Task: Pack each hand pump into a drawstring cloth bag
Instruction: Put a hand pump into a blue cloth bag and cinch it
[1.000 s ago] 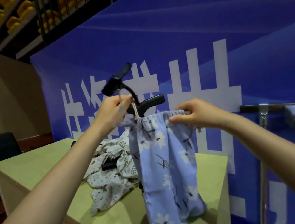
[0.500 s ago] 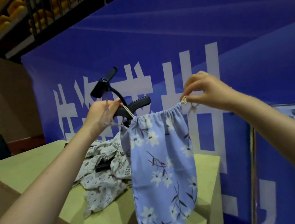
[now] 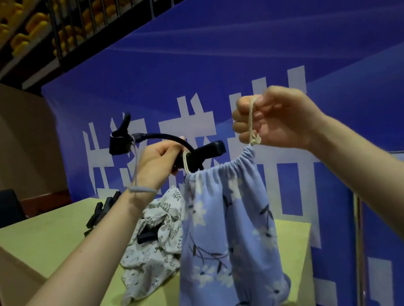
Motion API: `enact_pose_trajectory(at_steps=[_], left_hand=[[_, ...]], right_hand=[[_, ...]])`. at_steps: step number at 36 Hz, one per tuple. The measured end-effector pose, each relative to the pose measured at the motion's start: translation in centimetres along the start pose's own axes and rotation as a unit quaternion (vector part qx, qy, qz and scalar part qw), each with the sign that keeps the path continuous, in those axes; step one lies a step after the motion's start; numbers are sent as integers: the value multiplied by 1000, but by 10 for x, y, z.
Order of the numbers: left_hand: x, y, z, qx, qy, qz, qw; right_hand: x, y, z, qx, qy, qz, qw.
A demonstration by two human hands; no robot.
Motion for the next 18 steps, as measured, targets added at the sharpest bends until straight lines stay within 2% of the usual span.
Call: enact_pose_trajectory(at_steps=[2,4,6,8,9,12,14,18], left_hand=[[-4,2,5,-10,2,1,1000],[-6,4,11,-25,-1,5,1000],[-10,7,16,-40,-1,2,999],[-15,8,20,-49,8,-9,999],[-16,8,21,-52,9,-12,999],[-18,8,21,-60,-1,-19,998],[-20,8,18,-63,-21,-28,997],[-19,5,8,-59,-50,-1,997]], right_hand=[[4,-3,1,13,28,29,999],[15,-5,0,49,100,105,988],[29,-6,1,92,231,205,947],[33,-6,9,117,327,269,898],[35,-7,18,120,325,282,895],[43,-9,45,92,177,303,932],[48,-12,54,65,117,305,943],[48,-21,65,-2,92,301,949]])
Point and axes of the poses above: each hand's wrist, its own y-axis away from the middle knuckle, its own x-axis out of the back of the hand, z = x × y, the point moved 8 cm from there along -y, towards the middle knuckle, and after that the axes turned 9 degrees about -y, right-handed, at the moved point
